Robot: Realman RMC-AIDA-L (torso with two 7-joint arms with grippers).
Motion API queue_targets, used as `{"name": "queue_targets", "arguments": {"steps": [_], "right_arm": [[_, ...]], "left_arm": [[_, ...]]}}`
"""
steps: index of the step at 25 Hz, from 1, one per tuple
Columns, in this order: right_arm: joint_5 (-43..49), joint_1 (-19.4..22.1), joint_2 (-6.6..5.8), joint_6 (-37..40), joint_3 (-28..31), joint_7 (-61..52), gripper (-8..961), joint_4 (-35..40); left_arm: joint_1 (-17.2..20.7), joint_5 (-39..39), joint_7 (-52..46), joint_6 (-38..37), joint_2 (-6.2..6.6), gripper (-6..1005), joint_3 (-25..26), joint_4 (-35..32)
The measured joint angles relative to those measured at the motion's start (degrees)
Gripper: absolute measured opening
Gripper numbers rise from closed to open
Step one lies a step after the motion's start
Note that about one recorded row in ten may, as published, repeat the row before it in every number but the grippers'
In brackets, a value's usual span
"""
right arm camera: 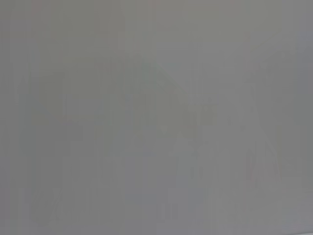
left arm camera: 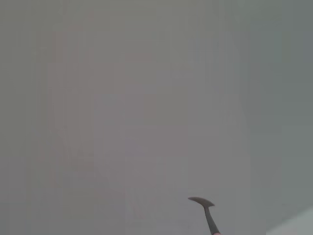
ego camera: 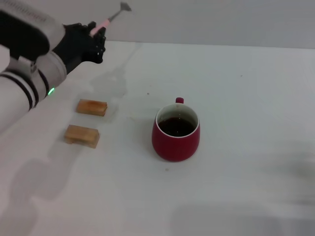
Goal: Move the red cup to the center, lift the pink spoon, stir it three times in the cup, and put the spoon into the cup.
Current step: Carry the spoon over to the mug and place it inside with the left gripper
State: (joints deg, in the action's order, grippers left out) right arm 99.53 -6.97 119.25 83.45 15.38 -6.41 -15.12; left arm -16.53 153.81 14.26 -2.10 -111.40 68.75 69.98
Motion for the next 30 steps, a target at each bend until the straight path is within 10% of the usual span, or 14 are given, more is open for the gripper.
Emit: {"name": "queue_targets", "arguments": {"steps": [5, 13, 30], "right_arm": [[0.00, -0.15, 0.10, -0.38, 0.94, 0.00, -1, -0.01], [0.00, -0.74, 0.11, -0.84, 1.24, 0.30, -1, 0.57], [-0.08, 1.31, 0.11, -0.81, 7.77, 0.45, -1, 3.52]], "left_arm": [[0.38, -0.26, 4.61, 18.41, -0.05, 167, 3.02, 12.66], [-0.60, -1.81, 17.86, 45.99, -6.53, 167, 14.74, 29.66], [-10.17, -11.77, 26.95, 75.96, -6.41, 167, 28.17, 36.74]]}}
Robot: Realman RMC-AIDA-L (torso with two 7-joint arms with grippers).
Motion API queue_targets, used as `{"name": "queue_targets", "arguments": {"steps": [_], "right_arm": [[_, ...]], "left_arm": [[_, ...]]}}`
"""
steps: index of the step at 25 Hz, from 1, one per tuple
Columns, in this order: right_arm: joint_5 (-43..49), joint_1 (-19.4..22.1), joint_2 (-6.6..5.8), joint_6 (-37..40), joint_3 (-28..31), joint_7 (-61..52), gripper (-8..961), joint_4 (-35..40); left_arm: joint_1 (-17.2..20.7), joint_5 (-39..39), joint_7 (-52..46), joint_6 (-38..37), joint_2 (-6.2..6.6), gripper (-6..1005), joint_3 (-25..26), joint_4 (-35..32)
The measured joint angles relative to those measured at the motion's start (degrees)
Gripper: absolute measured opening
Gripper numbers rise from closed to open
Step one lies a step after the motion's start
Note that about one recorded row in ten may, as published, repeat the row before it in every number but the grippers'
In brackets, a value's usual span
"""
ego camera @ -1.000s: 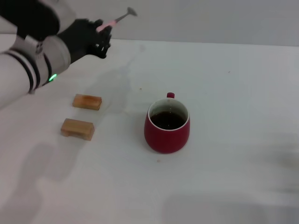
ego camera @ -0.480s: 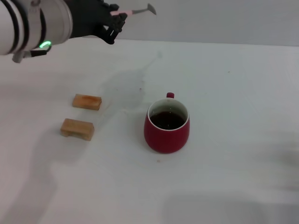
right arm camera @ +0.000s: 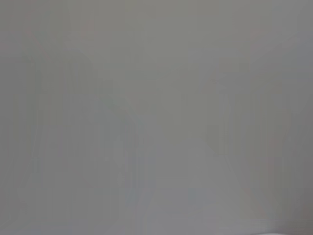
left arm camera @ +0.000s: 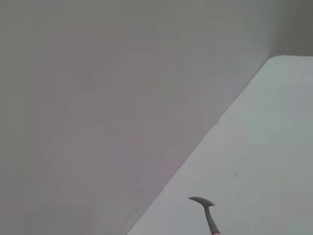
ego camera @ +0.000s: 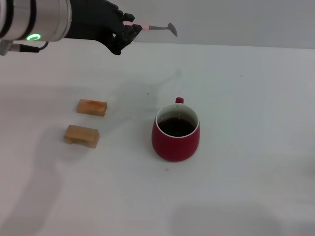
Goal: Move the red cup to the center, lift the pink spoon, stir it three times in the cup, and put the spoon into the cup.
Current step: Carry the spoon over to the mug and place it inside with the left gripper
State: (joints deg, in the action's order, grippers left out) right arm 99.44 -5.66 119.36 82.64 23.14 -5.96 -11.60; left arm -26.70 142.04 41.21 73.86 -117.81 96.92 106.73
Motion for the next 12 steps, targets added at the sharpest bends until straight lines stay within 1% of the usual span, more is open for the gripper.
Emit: {"name": "queue_targets", "arguments": {"steps": [3, 5, 12], "right_arm": [[-0.04, 0.17, 0.03, -0.10, 0.84, 0.01, -1, 0.57], [-0.05, 0.18, 0.03, -0.29, 1.12, 0.02, -1, 0.79], [-0.81, -0.06, 0.00, -1.46, 2.29, 0.06, 0, 1.60]], "left_arm": [[-0.48, 0.04, 0.03, 3.61, 0.06, 167, 1.04, 2.47], [-1.11, 0.06, 0.04, 5.70, 0.04, 167, 1.62, 2.83], [-3.32, 0.09, 1.07, 11.02, 0.02, 167, 1.47, 0.05]]}}
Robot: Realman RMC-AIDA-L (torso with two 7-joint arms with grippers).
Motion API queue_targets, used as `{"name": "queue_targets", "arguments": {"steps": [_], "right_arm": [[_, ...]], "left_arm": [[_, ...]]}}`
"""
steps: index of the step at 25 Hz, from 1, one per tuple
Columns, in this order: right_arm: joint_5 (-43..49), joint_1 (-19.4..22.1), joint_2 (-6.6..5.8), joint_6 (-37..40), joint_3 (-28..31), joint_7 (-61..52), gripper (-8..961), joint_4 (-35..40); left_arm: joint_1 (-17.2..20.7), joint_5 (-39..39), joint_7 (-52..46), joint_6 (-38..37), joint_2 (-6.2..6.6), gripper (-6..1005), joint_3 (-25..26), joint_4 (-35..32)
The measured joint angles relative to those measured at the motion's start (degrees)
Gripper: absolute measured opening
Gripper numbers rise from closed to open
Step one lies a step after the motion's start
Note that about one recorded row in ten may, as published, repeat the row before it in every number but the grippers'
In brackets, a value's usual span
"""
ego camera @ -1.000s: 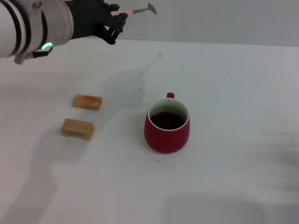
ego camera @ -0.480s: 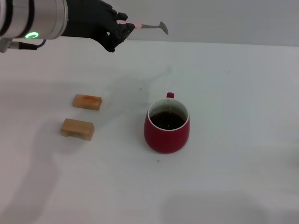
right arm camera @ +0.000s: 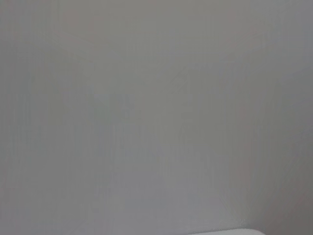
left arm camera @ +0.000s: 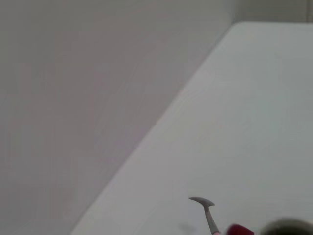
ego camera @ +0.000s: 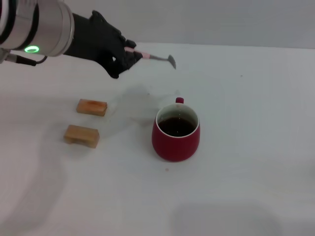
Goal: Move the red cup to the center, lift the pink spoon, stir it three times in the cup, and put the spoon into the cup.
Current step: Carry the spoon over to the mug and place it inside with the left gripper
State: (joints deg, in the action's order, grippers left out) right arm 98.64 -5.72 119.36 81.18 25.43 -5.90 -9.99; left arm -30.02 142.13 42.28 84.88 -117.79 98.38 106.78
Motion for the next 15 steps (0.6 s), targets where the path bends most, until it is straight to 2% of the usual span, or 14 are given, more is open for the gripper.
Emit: {"name": "queue_targets", "arguments": {"steps": [15], "right_arm": [[-2.19, -0.04, -0.14, -1.27, 1.06, 0.02, 0, 2.55]], "left_arm": [[-4.23, -0.02, 0.14, 10.56, -0.18, 166, -0.23, 2.90]]}}
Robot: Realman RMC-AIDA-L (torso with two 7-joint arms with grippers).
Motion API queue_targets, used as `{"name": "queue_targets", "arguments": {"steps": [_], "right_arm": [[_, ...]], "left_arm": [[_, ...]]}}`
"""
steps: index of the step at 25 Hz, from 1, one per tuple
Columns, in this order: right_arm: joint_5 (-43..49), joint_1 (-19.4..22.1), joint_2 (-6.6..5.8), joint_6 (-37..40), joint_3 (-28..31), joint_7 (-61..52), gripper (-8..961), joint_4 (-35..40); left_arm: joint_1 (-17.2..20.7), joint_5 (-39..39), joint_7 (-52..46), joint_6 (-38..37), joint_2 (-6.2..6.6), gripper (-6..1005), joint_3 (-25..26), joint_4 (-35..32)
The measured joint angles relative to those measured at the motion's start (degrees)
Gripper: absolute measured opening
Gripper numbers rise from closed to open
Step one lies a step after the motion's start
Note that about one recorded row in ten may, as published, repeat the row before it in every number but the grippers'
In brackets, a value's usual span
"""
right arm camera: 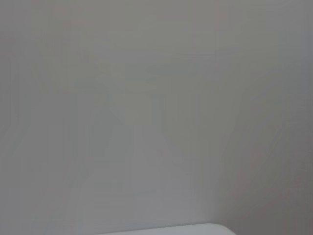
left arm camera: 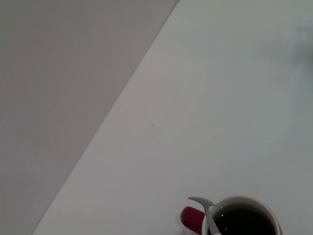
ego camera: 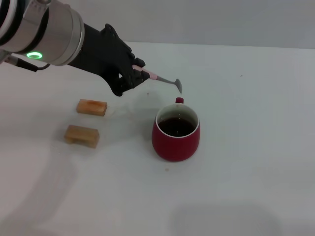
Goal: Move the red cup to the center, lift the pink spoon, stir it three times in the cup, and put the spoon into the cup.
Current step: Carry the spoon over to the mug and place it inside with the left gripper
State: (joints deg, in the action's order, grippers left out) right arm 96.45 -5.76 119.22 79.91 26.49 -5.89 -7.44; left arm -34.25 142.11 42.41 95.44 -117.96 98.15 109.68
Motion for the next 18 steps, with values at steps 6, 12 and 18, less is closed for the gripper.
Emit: {"name": "queue_targets", "arguments": {"steps": [6, 12, 18], "right_arm": [[0.00, 0.09, -0.06, -0.03, 2.60, 0.00, 0, 0.60], [0.00, 0.12, -0.06, -0.03, 3.37, 0.00, 0, 1.17], [0.01, 0.06, -0.04, -0.03, 3.33, 0.00, -1, 1.15]], "left_arm": [[-0.21, 0.52, -0.45, 1.42, 0.01, 166, -0.14, -0.19], [-0.19, 0.76, -0.90, 2.95, -0.05, 166, -1.04, -0.43], [0.20, 0.80, -1.42, 4.27, -0.07, 166, -2.41, -0.01]]}}
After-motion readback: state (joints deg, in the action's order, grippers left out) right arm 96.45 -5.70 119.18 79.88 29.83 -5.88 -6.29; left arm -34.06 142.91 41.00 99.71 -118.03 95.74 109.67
